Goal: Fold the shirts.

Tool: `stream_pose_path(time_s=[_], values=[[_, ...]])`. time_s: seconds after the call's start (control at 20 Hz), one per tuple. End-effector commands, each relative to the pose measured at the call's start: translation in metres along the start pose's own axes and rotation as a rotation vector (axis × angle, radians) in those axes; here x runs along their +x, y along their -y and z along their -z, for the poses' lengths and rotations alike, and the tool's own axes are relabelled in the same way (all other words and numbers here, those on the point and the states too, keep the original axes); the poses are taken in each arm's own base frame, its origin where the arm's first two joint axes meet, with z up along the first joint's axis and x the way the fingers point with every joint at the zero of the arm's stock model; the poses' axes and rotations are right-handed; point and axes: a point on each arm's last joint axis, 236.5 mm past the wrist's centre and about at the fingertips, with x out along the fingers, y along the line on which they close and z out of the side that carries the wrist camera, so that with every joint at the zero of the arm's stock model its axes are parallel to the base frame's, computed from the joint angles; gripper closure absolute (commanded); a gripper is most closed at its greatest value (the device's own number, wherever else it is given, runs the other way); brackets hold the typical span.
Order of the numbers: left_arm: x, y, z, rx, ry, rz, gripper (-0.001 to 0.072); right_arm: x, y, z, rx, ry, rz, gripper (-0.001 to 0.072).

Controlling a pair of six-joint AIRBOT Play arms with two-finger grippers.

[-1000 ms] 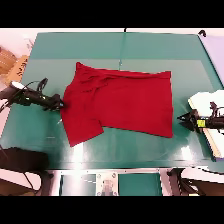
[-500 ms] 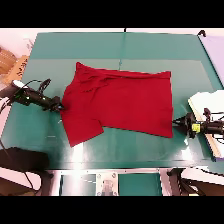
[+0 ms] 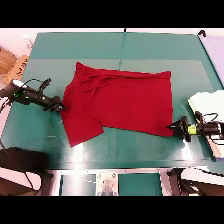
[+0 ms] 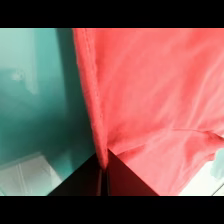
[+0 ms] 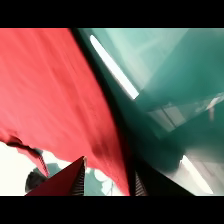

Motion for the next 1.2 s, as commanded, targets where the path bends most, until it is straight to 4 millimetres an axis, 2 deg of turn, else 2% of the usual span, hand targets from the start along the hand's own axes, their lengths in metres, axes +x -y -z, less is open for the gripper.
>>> stream_pose_path(time_s=[0.0, 0.1, 0.2, 0.25, 0.35, 0.4, 0.45, 0.55, 0.65, 0.75, 0.8, 0.9, 0.95, 1.0, 1.05, 1.15], values=[[0.000, 0.004, 0.005, 0.001, -0.023, 0.015, 0.0684, 0.002, 0.018, 0.011, -0.041, -0.050, 0.092, 0.0355], [-0.001, 0.005, 0.007, 0.001, -0.030, 0.019, 0.0684, 0.003, 0.010, 0.008, -0.053, -0.035, 0.060, 0.0390], [-0.001, 0.006, 0.008, 0.002, -0.033, 0.021, 0.0685, 0.003, -0.006, 0.004, -0.067, -0.015, -0.006, 0.0629], [-0.003, 0.007, 0.007, 0.007, -0.025, 0.019, 0.0686, 0.002, -0.014, 0.001, -0.078, 0.001, -0.038, 0.0697], [-0.017, 0.017, 0.002, 0.038, 0.015, 0.007, 0.0686, -0.011, -0.035, -0.005, -0.123, 0.040, -0.086, 0.0698], [-0.032, 0.027, -0.003, 0.068, 0.059, -0.007, 0.0686, -0.024, -0.049, -0.009, -0.159, 0.072, -0.104, 0.0698], [-0.050, 0.042, -0.009, 0.107, 0.120, -0.020, 0.0686, -0.042, -0.070, -0.014, -0.208, 0.120, -0.137, 0.0698], [-0.096, 0.086, -0.021, 0.198, 0.272, -0.016, 0.0686, -0.093, -0.128, -0.020, -0.343, 0.262, -0.218, 0.0698], [-0.165, 0.155, -0.025, 0.348, 0.474, -0.007, 0.0686, -0.163, -0.196, -0.010, -0.516, 0.456, -0.293, 0.0699], [-0.247, 0.234, -0.013, 0.524, 0.711, -0.013, 0.0686, -0.241, -0.267, 0.027, -0.727, 0.684, -0.350, 0.0698], [-0.288, 0.274, 0.000, 0.615, 0.841, -0.024, 0.0685, -0.278, -0.299, 0.054, -0.829, 0.803, -0.374, 0.0698], [-0.374, 0.348, 0.044, 0.787, 1.129, -0.080, 0.0685, -0.351, -0.352, 0.123, -1.008, 1.082, -0.393, 0.0698], [-0.411, 0.382, 0.074, 0.860, 1.263, -0.099, 0.0685, -0.378, -0.370, 0.157, -1.082, 1.198, -0.399, 0.0698], [-0.439, 0.410, 0.106, 0.924, 1.372, -0.111, 0.0685, -0.399, -0.385, 0.194, -1.154, 1.302, -0.406, 0.0698], [-0.458, 0.430, 0.131, 0.967, 1.448, -0.115, 0.0685, -0.415, -0.395, 0.228, -1.212, 1.393, -0.416, 0.0698], [-0.479, 0.455, 0.171, 1.009, 1.534, -0.118, 0.0685, -0.444, -0.405, 0.274, -1.261, 1.566, -0.443, 0.0698]])
